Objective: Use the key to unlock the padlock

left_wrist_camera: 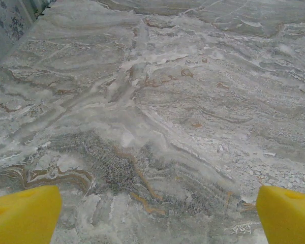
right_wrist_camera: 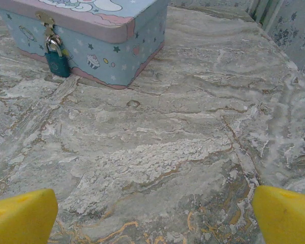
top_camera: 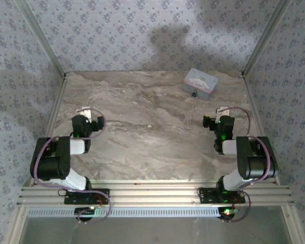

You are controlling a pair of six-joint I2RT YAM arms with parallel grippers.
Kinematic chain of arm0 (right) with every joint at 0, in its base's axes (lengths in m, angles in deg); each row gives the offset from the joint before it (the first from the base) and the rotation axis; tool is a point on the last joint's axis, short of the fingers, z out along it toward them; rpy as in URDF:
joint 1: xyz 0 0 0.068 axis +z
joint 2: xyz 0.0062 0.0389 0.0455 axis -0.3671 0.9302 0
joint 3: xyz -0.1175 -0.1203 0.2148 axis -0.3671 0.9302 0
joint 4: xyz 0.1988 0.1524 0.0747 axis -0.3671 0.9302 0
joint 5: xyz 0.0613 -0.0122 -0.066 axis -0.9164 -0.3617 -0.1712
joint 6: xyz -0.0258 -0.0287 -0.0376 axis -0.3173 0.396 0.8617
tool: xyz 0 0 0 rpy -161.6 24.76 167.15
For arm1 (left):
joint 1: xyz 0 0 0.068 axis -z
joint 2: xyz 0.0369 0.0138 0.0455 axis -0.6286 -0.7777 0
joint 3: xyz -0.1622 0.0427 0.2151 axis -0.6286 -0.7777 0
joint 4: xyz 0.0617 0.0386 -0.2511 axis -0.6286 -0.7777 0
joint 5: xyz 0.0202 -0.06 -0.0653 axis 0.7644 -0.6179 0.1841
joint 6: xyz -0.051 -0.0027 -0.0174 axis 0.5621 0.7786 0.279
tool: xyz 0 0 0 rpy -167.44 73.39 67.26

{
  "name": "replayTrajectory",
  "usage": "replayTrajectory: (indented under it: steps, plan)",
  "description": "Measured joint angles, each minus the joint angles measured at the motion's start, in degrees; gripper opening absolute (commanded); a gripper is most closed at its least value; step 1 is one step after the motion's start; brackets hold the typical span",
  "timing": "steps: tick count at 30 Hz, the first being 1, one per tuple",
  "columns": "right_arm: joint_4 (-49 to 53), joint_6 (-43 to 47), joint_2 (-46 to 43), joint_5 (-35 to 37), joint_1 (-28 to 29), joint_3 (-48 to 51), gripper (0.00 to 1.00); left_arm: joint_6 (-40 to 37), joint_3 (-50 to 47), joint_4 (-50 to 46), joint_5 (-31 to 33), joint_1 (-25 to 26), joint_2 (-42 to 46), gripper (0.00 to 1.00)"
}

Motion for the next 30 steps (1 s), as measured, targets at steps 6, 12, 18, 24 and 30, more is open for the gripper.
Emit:
replayTrajectory:
  steps: [6,12,18,24,30]
  plan:
    - [0.0,0.0,0.0,0.0,0.0,0.0,1.00,0.0,0.0,0.0,0.0,0.0,0.0,0.98]
    - [0.0,0.0,0.0,0.0,0.0,0.0,1.00,0.0,0.0,0.0,0.3,0.5,0.0,0.98]
    - [0.0,0.0,0.0,0.0,0.0,0.0,1.00,0.0,0.0,0.0,0.3,0.7,0.0,0.98]
    - [0.0,0.0,0.0,0.0,0.0,0.0,1.00,0.0,0.0,0.0,0.3,0.7,0.0,0.98]
    - [0.0,0.0,0.0,0.0,0.0,0.0,1.00,0.0,0.0,0.0,0.3,0.7,0.0,0.98]
